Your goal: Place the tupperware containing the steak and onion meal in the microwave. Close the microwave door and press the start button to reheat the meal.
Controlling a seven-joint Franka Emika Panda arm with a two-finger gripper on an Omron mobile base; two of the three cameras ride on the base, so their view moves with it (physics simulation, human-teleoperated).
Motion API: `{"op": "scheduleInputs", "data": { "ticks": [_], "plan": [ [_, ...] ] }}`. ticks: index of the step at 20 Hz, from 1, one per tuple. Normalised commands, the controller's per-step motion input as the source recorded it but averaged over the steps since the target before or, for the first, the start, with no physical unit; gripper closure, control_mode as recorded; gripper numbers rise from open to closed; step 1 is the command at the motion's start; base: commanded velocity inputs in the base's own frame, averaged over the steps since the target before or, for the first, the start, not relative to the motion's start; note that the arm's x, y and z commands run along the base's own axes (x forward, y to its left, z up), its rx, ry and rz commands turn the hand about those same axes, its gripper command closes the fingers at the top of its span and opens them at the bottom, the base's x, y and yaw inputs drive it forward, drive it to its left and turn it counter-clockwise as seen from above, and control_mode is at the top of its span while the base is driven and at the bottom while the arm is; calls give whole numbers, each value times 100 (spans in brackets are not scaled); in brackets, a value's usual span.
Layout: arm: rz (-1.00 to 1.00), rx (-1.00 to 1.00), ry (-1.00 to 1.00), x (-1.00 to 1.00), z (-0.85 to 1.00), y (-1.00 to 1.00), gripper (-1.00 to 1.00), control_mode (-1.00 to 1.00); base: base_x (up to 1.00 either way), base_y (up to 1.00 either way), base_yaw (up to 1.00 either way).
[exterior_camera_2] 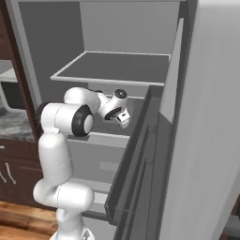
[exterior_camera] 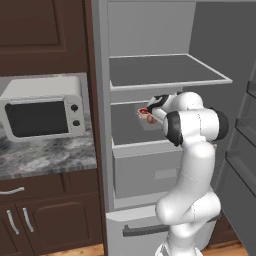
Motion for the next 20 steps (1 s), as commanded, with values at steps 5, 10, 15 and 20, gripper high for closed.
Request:
{"op": "scheduleInputs", "data": {
  "ticks": [5, 10, 15, 20],
  "plan": [
    [-1, 0, 4, 2, -45, 1, 100, -100, 0, 0, 0],
    [0, 0, 1, -1, -2, 0, 100, -100, 0, 0, 0],
    [0, -1, 0, -62, -42, 0, 100, -100, 0, 0, 0],
    [0, -3, -4, -100, -36, 4, 100, -100, 0, 0, 0]
  ]
}}
